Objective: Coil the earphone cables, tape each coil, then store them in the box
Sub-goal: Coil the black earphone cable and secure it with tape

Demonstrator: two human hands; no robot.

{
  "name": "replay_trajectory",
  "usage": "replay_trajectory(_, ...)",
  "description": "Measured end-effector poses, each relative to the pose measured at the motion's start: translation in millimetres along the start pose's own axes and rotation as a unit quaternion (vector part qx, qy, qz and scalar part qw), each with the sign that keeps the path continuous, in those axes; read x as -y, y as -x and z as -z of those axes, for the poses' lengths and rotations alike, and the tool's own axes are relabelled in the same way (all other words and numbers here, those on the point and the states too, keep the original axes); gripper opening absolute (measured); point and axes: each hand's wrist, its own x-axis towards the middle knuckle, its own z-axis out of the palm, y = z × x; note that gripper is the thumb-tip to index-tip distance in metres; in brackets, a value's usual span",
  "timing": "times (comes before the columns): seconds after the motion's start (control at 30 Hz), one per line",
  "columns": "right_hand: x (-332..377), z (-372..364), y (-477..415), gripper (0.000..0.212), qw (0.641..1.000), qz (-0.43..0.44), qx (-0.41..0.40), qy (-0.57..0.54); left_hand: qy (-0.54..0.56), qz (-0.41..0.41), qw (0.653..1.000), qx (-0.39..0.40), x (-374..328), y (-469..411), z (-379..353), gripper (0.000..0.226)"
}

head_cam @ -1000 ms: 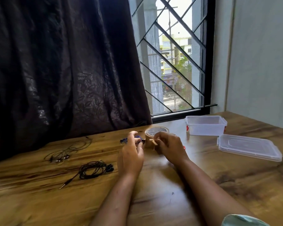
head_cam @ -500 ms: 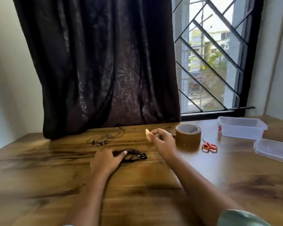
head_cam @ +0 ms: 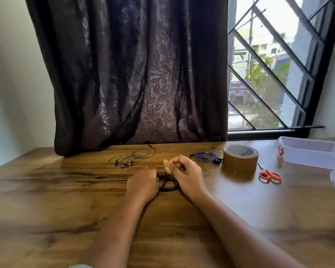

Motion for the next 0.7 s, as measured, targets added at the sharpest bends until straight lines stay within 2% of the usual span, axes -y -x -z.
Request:
replay_trajectory(0.1, 5, -1, 0, 0.013, 1.000, 0.012, 0.003, -0.025, 0.077, -0.032, 0.997, -0.004, -7, 3, -1, 0.019)
replay_trajectory(0.17, 6, -2, 0, 0.012, 0.999, 0.014, 0.011, -0.029, 0.216, -0.005, 0.976, 0.035, -9, 3, 1, 0.019)
replay_trajectory(0.2, 7, -2, 0, 0.011, 0.999, 0.013, 0.012, -0.027, 0.306, 0.023, 0.949, 0.068, -10, 3, 5, 0.020)
replay_trajectory(0.27, 7, 1, 0, 0.009, 0.999, 0.002, 0.011, -0.030, 0.466, 0.076, 0.872, 0.132, -12, 4, 12, 0.024)
replay_trajectory(0.37, 6, 7, -2, 0.007, 0.999, -0.013, 0.003, -0.038, 0.596, 0.105, 0.779, 0.161, -11, 3, 24, 0.028)
replay_trajectory(0.47, 5, 7, -4, 0.008, 1.000, -0.010, -0.009, -0.025, 0.698, 0.117, 0.684, 0.175, -7, 3, 30, 0.021)
replay_trajectory(0.5, 5, 7, -5, 0.009, 0.999, -0.003, -0.017, -0.032, 0.709, 0.121, 0.673, 0.171, -6, 3, 30, 0.017)
replay_trajectory(0.53, 7, 7, -5, 0.008, 0.999, 0.007, -0.028, -0.045, 0.705, 0.126, 0.678, 0.164, -5, 3, 29, 0.015)
replay_trajectory(0.6, 13, 9, -7, 0.006, 0.995, 0.029, -0.039, -0.085, 0.684, 0.130, 0.704, 0.145, -5, 2, 25, 0.014)
replay_trajectory(0.7, 18, 8, -6, 0.020, 0.993, 0.039, -0.008, -0.114, 0.669, 0.125, 0.721, 0.132, -10, 4, 23, 0.011)
